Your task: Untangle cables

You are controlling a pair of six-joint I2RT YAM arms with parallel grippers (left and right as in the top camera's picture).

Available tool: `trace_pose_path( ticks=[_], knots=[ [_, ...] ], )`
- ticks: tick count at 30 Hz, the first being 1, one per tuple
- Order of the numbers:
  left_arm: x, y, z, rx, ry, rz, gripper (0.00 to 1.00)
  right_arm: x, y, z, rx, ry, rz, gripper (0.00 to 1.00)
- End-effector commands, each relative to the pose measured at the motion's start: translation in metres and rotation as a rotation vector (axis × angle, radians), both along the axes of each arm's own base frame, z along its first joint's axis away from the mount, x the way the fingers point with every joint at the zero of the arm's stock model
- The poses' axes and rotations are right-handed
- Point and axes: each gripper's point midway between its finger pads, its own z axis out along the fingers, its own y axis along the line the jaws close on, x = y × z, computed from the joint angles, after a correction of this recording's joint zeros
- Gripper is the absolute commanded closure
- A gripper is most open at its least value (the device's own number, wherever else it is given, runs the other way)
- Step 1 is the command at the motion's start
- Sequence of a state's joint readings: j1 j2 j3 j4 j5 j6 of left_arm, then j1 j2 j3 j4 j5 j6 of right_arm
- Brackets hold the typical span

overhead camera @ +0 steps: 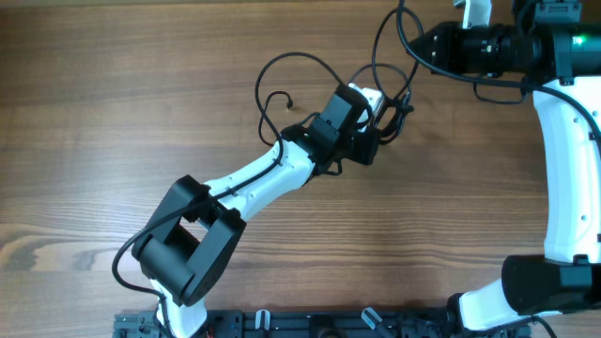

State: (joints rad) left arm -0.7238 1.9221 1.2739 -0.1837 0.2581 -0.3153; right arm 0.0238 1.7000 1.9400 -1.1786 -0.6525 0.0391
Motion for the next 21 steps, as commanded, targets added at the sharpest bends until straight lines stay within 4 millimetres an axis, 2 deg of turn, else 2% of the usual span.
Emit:
trace_pose_path(
  ticks=[1,3,6,7,12,14,16,19,21],
  knots=[
    [-0.005,0.015,-0.015,0.066,0.066,0.030,0.96,-0.004,0.004,-0.008,0.009,0.025,0.023,0.96],
    [-0.008,0.026,-0.019,0.095,0.099,0.041,0.96,-0.007,0.004,-0.027,0.008,0.076,0.023,0.96],
    [-0.007,0.040,-0.013,0.111,0.117,0.064,0.96,-0.008,0.003,-0.052,0.004,0.127,0.019,0.96],
    [-0.007,0.051,-0.010,0.122,0.132,0.081,0.96,-0.008,0.000,-0.065,-0.012,0.151,0.005,0.96],
    [-0.009,0.070,-0.008,0.163,0.148,0.075,0.96,-0.009,-0.014,-0.109,-0.077,0.244,-0.084,0.96],
    [-0.008,0.069,-0.007,0.159,0.138,0.066,0.96,-0.011,-0.016,-0.125,-0.076,0.273,-0.099,0.96],
    [-0.005,0.057,0.000,0.111,0.113,0.037,0.96,-0.012,-0.021,-0.135,-0.076,0.297,-0.123,0.96],
    [-0.011,0.032,0.015,0.020,0.054,-0.102,0.96,-0.010,-0.031,-0.136,-0.069,0.303,-0.156,0.93],
    [-0.015,0.025,0.017,0.012,0.039,-0.131,0.95,-0.004,-0.048,-0.135,-0.054,0.309,-0.221,0.93]
  ],
)
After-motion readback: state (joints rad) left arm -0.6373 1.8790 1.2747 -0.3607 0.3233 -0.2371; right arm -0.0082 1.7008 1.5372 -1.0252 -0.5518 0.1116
